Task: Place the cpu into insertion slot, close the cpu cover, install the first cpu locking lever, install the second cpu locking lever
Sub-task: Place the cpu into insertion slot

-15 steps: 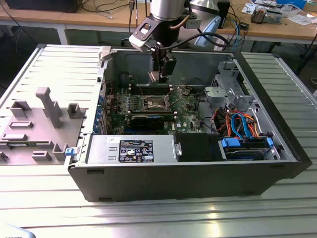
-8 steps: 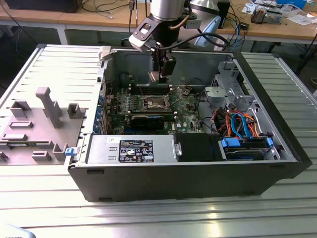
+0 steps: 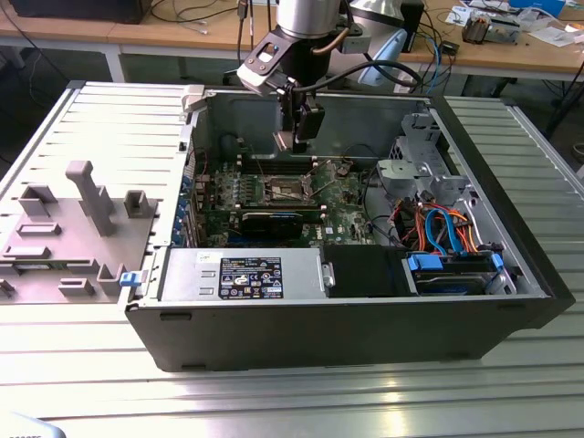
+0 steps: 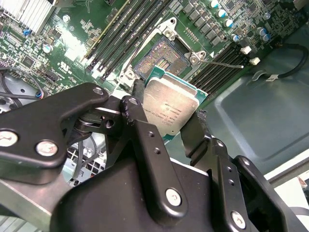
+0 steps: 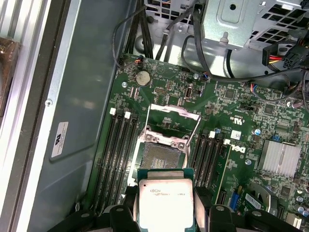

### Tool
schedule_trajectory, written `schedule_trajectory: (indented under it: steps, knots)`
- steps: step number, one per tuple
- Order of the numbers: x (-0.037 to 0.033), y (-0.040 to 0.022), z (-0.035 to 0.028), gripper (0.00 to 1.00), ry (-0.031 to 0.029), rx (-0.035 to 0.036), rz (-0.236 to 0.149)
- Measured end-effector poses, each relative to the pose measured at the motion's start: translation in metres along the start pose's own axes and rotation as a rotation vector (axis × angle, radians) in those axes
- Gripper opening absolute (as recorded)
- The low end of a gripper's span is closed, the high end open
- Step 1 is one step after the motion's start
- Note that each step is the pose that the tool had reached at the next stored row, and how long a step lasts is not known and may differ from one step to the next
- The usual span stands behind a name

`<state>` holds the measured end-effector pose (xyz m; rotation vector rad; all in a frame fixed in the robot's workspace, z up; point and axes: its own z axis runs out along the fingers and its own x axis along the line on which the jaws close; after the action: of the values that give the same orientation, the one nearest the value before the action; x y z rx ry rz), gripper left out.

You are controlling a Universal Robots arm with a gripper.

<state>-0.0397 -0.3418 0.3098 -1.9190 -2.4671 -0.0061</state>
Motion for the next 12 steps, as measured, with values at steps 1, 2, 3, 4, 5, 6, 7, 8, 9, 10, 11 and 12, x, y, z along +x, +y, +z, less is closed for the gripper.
schedule_trajectory:
  steps: [1, 2, 3, 4, 5, 6, 7, 8, 9, 10, 11, 12]
  knots:
    - [0.0000, 0.0000, 0.0000, 0.55, 0.0000, 0.0000, 0.001]
    - [0.0000, 0.0000, 0.0000, 0.55, -0.0001, 0.0001, 0.001]
    - [0.0000, 0.0000, 0.0002, 0.55, 0.0000, 0.0000, 0.004]
    - [0.0000, 0.0000, 0.0004, 0.55, 0.0000, -0.0001, 0.008]
    - [0.0000, 0.0000, 0.0004, 0.55, 0.0000, -0.0001, 0.008]
    - [0.0000, 0.0000, 0.0004, 0.55, 0.0001, -0.0001, 0.009]
    - [0.0000, 0.0000, 0.0004, 0.55, 0.0001, -0.0001, 0.009]
    - [0.0000, 0.0000, 0.0005, 0.55, 0.0000, -0.0001, 0.010]
    - [0.0000, 0.0000, 0.0005, 0.55, 0.0000, -0.0001, 0.010]
    - [0.0000, 0.0000, 0.0005, 0.55, 0.0000, -0.0001, 0.010]
    - [0.0000, 0.0000, 0.0005, 0.55, 0.0000, -0.0002, 0.011]
    - [0.0000, 0.0000, 0.0006, 0.55, 0.0000, -0.0002, 0.011]
